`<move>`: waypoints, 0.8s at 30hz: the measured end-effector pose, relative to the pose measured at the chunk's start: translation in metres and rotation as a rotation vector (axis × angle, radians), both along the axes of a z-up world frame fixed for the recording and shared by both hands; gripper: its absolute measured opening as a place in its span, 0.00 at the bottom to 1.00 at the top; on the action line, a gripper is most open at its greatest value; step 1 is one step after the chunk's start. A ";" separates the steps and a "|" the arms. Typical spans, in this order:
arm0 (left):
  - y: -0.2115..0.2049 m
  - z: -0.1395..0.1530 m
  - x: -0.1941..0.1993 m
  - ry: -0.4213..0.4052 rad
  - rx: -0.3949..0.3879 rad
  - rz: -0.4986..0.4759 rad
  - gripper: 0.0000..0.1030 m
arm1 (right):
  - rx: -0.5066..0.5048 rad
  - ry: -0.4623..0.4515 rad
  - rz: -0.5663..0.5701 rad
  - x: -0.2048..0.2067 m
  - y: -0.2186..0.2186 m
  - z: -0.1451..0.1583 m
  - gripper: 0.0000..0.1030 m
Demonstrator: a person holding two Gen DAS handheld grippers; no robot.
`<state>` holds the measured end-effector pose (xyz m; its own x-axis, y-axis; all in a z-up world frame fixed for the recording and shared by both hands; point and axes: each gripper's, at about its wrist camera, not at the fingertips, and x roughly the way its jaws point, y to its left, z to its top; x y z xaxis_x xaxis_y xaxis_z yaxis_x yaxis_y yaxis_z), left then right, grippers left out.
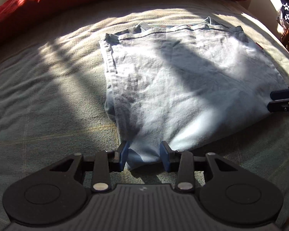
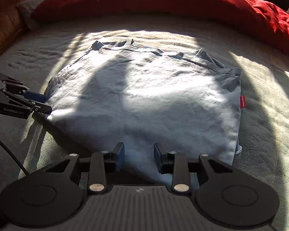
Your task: Fold clothes
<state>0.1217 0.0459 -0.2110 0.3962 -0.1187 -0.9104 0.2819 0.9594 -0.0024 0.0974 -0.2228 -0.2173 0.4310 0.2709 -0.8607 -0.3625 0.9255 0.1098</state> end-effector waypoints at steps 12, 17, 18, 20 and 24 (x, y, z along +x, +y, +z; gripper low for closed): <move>-0.005 -0.002 -0.001 -0.001 -0.043 -0.008 0.35 | -0.070 0.063 -0.196 -0.003 -0.041 -0.005 0.45; -0.015 0.014 0.004 -0.028 -0.075 -0.033 0.35 | -0.019 0.074 -0.233 0.000 -0.041 0.006 0.48; -0.022 0.017 0.007 -0.053 -0.081 -0.057 0.35 | 0.000 0.074 -0.246 0.004 -0.039 0.009 0.49; -0.035 0.019 0.016 -0.092 -0.090 -0.100 0.37 | 0.024 0.069 -0.263 0.010 -0.033 0.012 0.51; -0.057 0.010 0.035 -0.095 -0.109 -0.131 0.37 | 0.024 0.076 -0.284 0.024 -0.018 0.008 0.53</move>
<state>0.1570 -0.0108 -0.2012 0.4549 -0.2705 -0.8484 0.4082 0.9101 -0.0713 0.1213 -0.2408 -0.2091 0.4267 0.1698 -0.8883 -0.0791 0.9855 0.1504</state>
